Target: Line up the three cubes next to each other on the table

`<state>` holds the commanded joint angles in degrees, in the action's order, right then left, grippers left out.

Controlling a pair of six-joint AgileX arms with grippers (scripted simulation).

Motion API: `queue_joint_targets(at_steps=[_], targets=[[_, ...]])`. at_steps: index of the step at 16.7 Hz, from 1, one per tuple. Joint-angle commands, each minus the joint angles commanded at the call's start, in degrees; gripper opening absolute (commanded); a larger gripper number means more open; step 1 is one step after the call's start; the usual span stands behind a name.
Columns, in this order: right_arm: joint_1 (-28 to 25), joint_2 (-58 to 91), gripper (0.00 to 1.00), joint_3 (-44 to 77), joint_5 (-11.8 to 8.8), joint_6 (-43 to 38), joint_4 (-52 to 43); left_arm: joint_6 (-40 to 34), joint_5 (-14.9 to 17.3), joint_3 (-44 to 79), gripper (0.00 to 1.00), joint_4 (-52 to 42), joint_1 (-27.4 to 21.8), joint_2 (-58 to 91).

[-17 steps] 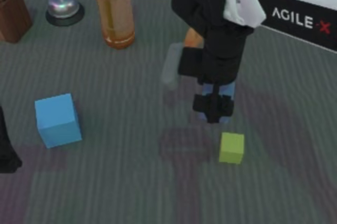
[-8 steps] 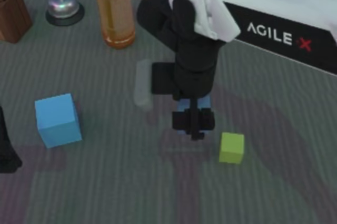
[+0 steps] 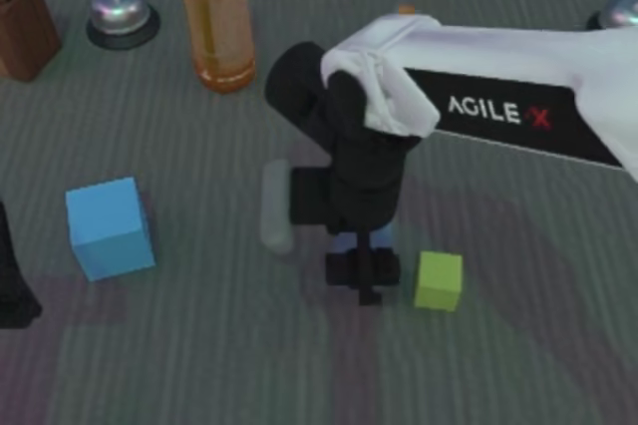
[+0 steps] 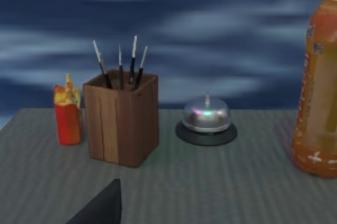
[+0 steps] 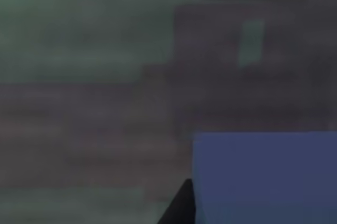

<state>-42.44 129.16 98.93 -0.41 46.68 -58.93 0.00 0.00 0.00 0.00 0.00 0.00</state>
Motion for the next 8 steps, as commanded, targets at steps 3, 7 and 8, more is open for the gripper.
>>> queue_joint_targets(at_steps=[3, 7, 8], targets=[[0.0, 0.2, 0.0, -0.9, 0.0, 0.0, 1.1, 0.0, 0.0, 0.0, 1.0, 0.0, 0.0, 0.0], [0.0, 0.2, 0.15, -0.9, 0.0, 0.0, 1.1, 0.0, 0.0, 0.0, 1.0, 0.0, 0.0, 0.0], [0.0, 0.2, 0.23, -0.9, 0.0, 0.0, 1.1, 0.0, 0.0, 0.0, 1.0, 0.0, 0.0, 0.0]])
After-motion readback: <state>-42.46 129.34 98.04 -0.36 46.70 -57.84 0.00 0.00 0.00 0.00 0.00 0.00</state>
